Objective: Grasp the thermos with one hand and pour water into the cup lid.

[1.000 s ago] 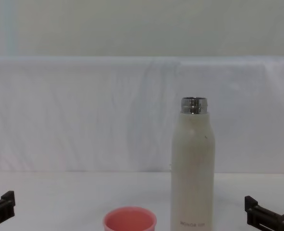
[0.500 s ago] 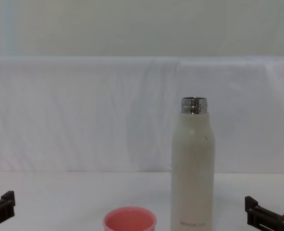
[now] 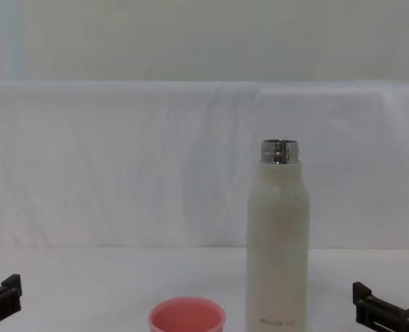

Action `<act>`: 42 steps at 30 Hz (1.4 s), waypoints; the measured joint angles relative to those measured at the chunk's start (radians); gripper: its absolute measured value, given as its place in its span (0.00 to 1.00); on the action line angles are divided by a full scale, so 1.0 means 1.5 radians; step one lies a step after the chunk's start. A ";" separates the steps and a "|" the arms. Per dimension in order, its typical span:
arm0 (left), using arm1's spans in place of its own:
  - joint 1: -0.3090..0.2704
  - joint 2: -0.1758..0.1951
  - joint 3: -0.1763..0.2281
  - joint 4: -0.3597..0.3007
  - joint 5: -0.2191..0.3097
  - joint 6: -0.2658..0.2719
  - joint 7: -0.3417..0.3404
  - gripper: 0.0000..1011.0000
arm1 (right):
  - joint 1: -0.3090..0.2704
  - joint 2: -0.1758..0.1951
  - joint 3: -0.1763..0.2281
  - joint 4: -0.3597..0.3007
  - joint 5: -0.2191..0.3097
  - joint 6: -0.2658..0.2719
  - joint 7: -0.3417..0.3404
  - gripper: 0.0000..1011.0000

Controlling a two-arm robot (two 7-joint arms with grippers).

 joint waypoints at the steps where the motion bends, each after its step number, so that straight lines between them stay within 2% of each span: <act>1: 0.000 0.000 0.000 0.000 0.000 0.000 0.000 0.99 | 0.000 0.000 0.000 0.000 0.000 0.000 0.000 0.99; 6: 0.000 0.000 0.000 0.000 0.000 0.000 0.000 0.99 | 0.004 -0.002 -0.001 -0.004 -0.002 0.008 0.008 0.99; 12: 0.000 0.000 0.000 0.000 0.000 0.000 0.000 0.99 | 0.022 -0.008 -0.002 -0.019 -0.001 0.033 0.044 0.99; 19: 0.000 0.000 0.000 0.000 0.000 0.000 0.000 0.99 | 0.031 -0.014 0.009 -0.041 0.028 0.058 0.090 0.99; 27: 0.000 0.000 0.000 0.000 0.000 0.000 0.000 0.99 | 0.047 -0.010 0.019 -0.057 0.062 0.109 0.134 0.99; 32: 0.000 0.000 0.000 0.000 0.000 0.000 0.000 0.99 | 0.068 -0.007 0.019 -0.048 0.069 0.137 0.141 0.99; 42: 0.000 0.000 0.000 0.000 0.000 0.000 0.000 0.99 | 0.111 -0.008 -0.001 -0.001 0.053 0.153 0.141 0.99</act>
